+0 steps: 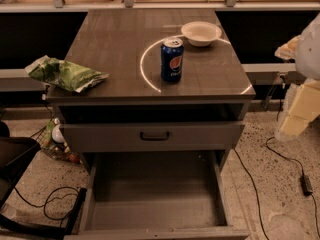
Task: Close middle drawer
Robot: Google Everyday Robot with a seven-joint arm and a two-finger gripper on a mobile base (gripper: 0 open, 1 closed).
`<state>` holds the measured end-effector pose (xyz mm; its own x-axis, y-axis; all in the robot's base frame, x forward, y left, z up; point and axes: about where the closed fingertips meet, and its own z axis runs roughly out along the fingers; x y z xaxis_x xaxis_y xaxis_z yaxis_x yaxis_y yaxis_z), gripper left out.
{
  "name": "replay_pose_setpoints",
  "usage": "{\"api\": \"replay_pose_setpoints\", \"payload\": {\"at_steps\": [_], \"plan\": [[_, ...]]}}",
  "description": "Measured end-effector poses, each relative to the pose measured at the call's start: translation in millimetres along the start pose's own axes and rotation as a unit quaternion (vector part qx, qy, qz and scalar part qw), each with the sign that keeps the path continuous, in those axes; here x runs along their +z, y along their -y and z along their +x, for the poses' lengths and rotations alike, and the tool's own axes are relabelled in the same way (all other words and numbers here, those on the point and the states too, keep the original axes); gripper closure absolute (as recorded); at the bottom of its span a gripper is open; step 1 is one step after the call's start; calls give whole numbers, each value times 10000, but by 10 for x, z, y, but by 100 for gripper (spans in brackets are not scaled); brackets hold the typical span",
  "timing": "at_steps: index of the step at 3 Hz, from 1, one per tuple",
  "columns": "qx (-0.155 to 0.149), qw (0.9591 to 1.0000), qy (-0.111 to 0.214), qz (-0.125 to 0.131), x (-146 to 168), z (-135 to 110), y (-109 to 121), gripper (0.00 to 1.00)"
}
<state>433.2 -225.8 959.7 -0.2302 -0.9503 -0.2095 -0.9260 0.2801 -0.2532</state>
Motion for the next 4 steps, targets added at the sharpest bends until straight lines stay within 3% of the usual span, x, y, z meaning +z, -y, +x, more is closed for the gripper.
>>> {"api": "replay_pose_setpoints", "payload": {"at_steps": [1,2,3,4], "plan": [[-16,10000,10,-37,326,320,-222,0],[-224,9997,-34,-113,864,718,-677,0],[-289,9986,-173,-405,1355,921,-1129,0],[-272,9979,-214,-544,1464,973,-1260,0]]}}
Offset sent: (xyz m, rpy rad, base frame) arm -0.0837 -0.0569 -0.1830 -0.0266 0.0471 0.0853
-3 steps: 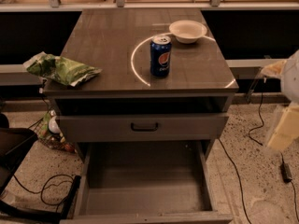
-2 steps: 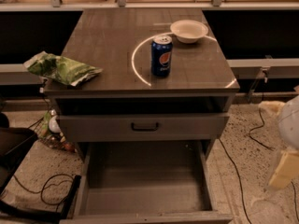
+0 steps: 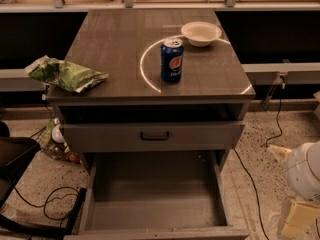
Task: Close middle drawer
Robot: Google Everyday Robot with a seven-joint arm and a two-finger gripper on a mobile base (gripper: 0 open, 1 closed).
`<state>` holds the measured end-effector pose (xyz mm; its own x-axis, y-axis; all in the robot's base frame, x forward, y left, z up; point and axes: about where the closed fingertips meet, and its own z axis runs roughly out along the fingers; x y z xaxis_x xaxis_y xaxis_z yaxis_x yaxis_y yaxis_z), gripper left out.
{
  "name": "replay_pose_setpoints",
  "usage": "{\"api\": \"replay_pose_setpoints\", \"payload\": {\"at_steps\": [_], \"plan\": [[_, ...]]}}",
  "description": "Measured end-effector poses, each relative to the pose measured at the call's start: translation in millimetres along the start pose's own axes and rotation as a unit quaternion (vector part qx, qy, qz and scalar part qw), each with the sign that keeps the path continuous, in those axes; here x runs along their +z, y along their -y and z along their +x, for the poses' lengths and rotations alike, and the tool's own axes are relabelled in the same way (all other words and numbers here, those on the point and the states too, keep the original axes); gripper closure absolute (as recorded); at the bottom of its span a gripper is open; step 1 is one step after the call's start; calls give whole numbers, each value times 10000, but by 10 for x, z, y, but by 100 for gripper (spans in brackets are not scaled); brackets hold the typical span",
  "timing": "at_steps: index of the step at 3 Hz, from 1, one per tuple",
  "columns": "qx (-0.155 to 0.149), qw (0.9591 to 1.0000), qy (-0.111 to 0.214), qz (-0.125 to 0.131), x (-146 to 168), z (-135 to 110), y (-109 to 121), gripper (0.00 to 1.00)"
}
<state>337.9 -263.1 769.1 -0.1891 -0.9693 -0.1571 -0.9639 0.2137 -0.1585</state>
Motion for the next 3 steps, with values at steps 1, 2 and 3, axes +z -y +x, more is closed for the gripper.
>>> {"api": "replay_pose_setpoints", "payload": {"at_steps": [1,2,3], "plan": [[-6,9998,9,185,49,-59,-6,0],[-19,9996,-103,262,524,5,-99,0],[-132,9993,-337,137,1130,174,-239,16]]}}
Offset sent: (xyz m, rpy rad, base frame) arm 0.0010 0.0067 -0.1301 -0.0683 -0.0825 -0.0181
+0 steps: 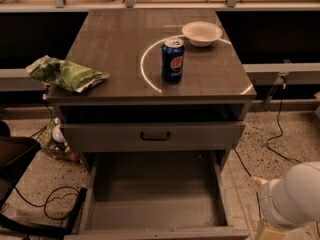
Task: Close middle drawer
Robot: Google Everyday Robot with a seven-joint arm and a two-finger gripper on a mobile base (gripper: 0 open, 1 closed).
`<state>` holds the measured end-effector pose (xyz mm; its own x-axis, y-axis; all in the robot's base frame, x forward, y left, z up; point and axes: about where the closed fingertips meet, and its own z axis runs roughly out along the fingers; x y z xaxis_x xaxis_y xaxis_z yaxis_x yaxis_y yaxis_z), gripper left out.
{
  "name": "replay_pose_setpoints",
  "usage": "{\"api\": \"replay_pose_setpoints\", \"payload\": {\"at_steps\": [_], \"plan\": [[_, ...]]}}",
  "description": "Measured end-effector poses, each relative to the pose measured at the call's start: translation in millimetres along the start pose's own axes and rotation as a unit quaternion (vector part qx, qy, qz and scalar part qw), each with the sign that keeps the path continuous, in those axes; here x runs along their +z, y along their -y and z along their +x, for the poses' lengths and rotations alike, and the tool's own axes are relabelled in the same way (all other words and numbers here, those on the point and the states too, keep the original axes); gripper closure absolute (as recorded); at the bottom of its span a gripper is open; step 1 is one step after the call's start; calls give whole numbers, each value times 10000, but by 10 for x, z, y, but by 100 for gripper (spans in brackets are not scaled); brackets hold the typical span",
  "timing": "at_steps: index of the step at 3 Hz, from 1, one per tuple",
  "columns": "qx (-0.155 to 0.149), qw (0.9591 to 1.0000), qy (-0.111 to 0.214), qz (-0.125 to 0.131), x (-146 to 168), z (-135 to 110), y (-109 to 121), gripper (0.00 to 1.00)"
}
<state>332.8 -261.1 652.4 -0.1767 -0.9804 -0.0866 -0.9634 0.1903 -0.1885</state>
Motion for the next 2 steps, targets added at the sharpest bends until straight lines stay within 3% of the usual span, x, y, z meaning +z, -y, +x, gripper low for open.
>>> {"api": "replay_pose_setpoints", "payload": {"at_steps": [1,2], "plan": [[-327,9980,-450,-292,539,62,-204,39],[-755,9924,-820,-522,939,95,-361,62]]}}
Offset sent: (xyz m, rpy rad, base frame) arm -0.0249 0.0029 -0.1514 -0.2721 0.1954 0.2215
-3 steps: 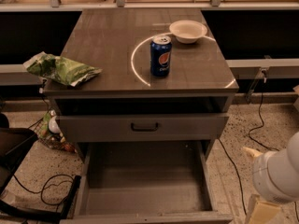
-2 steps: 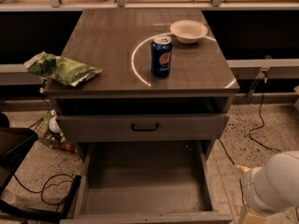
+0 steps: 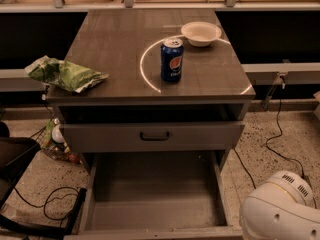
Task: Close middle drawer
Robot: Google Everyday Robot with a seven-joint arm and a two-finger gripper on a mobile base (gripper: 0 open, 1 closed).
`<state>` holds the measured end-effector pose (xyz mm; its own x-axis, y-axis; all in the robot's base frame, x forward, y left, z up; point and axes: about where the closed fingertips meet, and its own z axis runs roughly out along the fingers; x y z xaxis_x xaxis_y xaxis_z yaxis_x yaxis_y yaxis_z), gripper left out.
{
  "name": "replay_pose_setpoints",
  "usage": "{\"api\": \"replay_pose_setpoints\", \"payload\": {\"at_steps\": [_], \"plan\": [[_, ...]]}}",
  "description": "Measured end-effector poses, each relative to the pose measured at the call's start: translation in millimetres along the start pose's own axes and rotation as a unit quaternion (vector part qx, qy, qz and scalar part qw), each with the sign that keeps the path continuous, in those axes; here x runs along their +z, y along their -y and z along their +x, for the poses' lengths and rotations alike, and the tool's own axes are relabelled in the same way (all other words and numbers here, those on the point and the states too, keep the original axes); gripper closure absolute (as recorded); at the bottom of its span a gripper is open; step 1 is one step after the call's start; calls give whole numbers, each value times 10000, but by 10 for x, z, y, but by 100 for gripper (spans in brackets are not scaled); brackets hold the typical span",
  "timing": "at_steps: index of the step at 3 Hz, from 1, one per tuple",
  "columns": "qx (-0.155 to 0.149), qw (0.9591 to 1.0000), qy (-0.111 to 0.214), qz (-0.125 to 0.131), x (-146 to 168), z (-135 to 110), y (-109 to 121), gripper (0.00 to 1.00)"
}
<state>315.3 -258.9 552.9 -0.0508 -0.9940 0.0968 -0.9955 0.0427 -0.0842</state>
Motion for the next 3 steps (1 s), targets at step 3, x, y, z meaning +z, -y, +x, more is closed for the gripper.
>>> {"api": "replay_pose_setpoints", "payload": {"at_steps": [3], "plan": [[-455,9969,62,-646,665,-348,-509,100]]}}
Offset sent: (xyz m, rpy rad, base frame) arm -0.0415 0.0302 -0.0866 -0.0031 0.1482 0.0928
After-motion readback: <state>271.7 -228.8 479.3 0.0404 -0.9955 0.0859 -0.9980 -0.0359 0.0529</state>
